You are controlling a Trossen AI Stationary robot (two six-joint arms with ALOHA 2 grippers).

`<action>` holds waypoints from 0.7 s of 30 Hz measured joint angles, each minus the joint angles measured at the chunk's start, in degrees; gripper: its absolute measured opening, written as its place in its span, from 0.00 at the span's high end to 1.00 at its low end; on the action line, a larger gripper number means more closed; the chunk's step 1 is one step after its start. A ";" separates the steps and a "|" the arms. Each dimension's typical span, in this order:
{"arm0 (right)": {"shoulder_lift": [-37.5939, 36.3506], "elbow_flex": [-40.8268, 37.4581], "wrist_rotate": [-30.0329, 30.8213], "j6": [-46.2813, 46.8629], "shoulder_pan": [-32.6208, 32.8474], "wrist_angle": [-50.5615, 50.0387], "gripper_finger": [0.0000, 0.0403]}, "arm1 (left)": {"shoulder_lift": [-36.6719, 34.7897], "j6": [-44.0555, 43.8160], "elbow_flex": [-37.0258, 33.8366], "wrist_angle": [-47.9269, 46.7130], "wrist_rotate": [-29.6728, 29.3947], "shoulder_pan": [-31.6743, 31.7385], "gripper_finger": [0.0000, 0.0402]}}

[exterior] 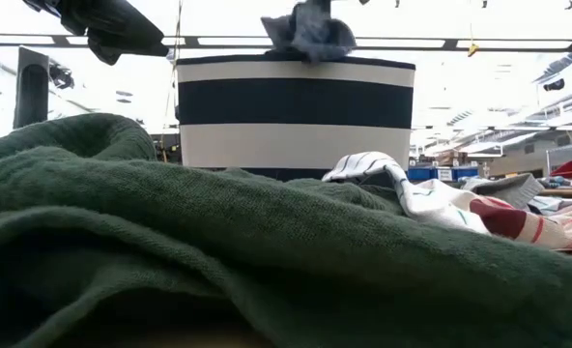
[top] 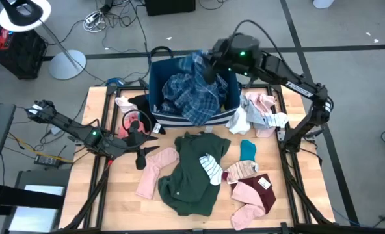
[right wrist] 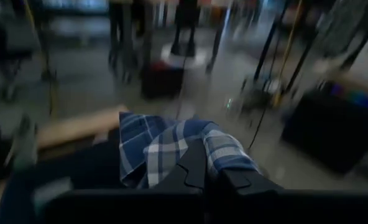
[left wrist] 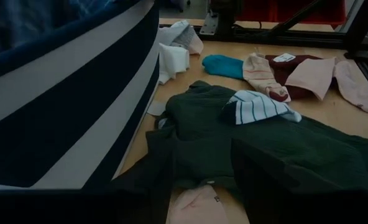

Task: Sort clothes
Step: Put the blue checkered polo into the blue laundry bin

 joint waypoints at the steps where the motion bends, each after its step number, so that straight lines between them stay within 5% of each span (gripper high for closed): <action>1: 0.56 -0.02 -0.92 1.09 -0.01 -2.79 0.99 | 0.00 0.00 -0.02 0.08 0.00 0.00 0.59; 13: 17.62 -0.07 -8.26 9.99 0.35 -17.18 0.97 | -0.01 0.07 -0.04 0.67 -0.02 0.00 0.59; 21: 30.80 -0.07 -11.38 14.92 -0.43 -16.42 0.77 | -0.01 0.07 -0.04 0.53 -0.01 0.00 0.59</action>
